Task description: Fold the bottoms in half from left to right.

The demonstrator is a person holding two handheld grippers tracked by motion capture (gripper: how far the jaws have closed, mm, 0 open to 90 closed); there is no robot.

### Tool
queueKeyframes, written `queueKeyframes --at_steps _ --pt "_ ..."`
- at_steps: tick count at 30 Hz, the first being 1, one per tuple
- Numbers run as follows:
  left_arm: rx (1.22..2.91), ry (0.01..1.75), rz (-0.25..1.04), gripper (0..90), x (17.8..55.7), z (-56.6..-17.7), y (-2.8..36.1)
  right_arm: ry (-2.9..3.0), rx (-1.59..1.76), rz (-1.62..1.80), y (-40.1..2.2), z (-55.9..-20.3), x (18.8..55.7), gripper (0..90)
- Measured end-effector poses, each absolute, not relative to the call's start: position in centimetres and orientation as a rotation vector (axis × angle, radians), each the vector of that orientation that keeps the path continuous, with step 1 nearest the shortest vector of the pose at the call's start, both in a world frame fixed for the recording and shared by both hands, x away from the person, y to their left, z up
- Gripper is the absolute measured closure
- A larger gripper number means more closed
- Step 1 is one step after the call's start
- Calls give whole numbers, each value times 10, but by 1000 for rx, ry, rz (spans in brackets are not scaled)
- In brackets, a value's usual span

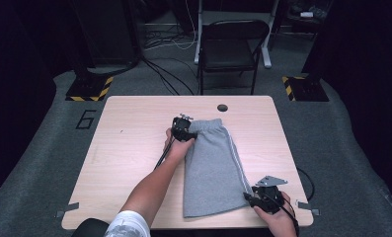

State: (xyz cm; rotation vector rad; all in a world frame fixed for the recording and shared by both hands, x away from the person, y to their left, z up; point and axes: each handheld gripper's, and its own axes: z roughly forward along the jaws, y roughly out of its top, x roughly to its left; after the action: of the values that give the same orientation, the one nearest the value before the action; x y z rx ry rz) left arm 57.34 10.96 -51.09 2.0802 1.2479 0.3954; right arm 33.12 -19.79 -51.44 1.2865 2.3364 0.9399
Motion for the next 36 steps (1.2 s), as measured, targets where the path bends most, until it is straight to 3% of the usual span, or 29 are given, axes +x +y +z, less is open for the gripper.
queueKeyframes --at_steps 3,16,36 --pt "2080 1244 401 559 573 -511 109 2339 1277 944 -197 -515 331 566" --pt "2091 1246 379 752 573 -510 110 2407 1250 988 -194 -513 331 801" --pt "2110 1209 407 816 573 -495 119 2450 1155 987 -182 -507 330 839"
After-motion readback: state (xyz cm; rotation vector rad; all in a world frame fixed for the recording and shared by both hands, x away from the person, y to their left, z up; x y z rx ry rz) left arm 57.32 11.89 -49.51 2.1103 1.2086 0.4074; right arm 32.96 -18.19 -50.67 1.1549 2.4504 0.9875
